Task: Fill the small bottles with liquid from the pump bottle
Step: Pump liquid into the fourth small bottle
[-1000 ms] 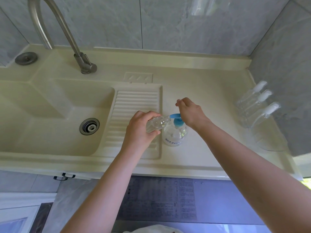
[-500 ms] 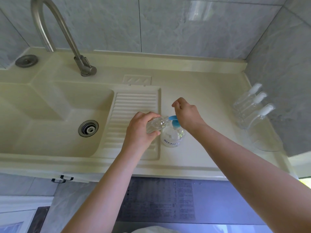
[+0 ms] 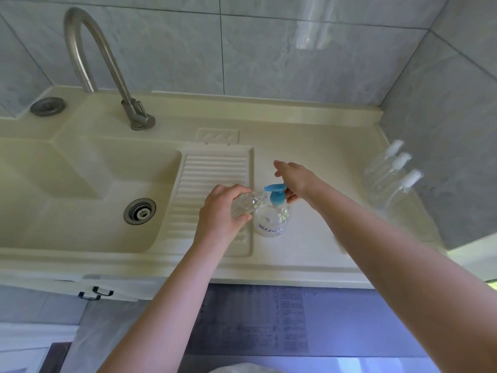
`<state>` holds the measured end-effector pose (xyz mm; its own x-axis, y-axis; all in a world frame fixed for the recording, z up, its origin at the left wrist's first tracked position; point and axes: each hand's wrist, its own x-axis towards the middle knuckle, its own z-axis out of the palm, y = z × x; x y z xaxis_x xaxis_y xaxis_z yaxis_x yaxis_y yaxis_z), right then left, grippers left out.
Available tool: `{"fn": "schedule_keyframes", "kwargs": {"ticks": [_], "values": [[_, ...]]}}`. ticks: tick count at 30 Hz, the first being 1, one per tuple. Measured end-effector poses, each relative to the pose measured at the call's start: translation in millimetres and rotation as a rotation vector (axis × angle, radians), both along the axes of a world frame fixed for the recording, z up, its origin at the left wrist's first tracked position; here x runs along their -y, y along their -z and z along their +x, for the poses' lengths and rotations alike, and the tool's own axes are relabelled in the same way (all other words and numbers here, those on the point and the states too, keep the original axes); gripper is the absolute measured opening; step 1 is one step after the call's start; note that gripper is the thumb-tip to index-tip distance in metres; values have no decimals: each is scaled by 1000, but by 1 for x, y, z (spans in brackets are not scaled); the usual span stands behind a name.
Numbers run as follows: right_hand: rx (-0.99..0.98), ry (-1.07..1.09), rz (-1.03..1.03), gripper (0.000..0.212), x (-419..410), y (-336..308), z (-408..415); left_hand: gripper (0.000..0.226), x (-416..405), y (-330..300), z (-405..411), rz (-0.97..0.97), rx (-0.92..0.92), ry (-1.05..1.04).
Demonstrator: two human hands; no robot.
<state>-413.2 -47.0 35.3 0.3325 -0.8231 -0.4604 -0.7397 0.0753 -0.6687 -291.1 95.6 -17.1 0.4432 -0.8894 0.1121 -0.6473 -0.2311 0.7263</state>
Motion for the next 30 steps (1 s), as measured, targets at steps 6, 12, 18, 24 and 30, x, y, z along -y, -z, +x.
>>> {"fn": "schedule_keyframes", "kwargs": {"ticks": [6, 12, 18, 24, 30], "values": [[-50, -22, -22, 58, -2, 0, 10, 49, 1, -3, 1, 3, -14, -14], [-104, -60, -81, 52, -1, 6, 14, 49, -1, -5, 3, -6, -25, -16], [-51, -20, -106, 43, 0, 14, 16, 50, -4, -4, 4, -36, 0, -21], [-11, 61, -175, 38, -3, 27, 18, 50, -4, 2, 2, -23, -5, -17], [0, 103, -195, 46, -6, 29, 16, 50, -3, 2, 4, -21, -10, -19]]}}
